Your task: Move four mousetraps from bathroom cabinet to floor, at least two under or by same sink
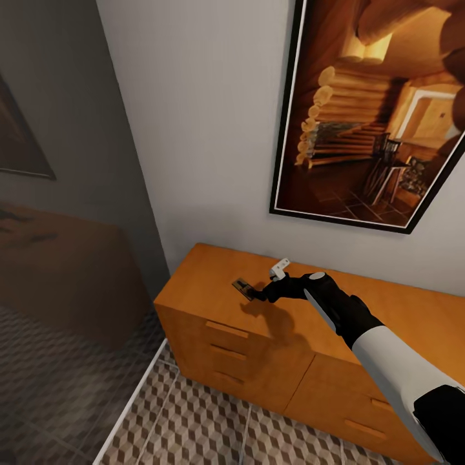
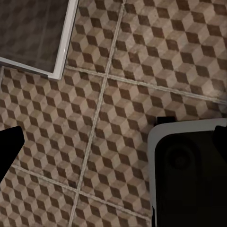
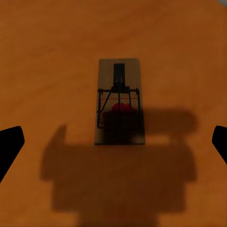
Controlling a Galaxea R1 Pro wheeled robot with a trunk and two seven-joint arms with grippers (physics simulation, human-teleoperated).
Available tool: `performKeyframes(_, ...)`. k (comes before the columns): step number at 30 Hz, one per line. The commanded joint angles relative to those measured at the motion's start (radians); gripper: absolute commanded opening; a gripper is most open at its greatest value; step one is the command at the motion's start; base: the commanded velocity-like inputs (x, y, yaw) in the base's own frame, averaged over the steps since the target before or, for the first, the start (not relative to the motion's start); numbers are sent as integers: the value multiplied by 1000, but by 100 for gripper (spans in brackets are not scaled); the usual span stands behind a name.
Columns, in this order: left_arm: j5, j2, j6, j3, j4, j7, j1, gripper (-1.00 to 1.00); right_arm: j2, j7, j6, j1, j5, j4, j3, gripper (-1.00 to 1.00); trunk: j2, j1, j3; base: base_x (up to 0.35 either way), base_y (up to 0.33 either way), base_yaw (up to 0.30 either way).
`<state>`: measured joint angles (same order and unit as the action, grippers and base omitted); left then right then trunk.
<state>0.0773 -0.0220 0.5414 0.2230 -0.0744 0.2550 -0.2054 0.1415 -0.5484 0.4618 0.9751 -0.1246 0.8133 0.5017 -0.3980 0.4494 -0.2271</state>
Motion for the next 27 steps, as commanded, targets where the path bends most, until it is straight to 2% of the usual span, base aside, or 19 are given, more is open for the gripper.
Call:
performKeyframes(1, 8, 1, 6, 9, -4, 1, -2, 100, 1, 3, 8, 1, -10, 1, 3, 100, -2, 1, -2, 0, 0, 0)
performKeyframes(11, 7, 1, 6, 9, -4, 0, -2, 100, 1, 3, 8, 1, -10, -1, 4, 100, -2, 1, -3, 10, 8, 0)
performKeyframes(20, 7, 1, 6, 9, -4, 0, -2, 100, 1, 4, 8, 1, -10, -10, 4, 100, -2, 1, -3, 153, 120, 0)
performKeyframes(27, 7, 1, 6, 9, -4, 0, -2, 100, 1, 4, 8, 1, -10, -15, 4, 100, -2, 1, -3, 42, 30, 0)
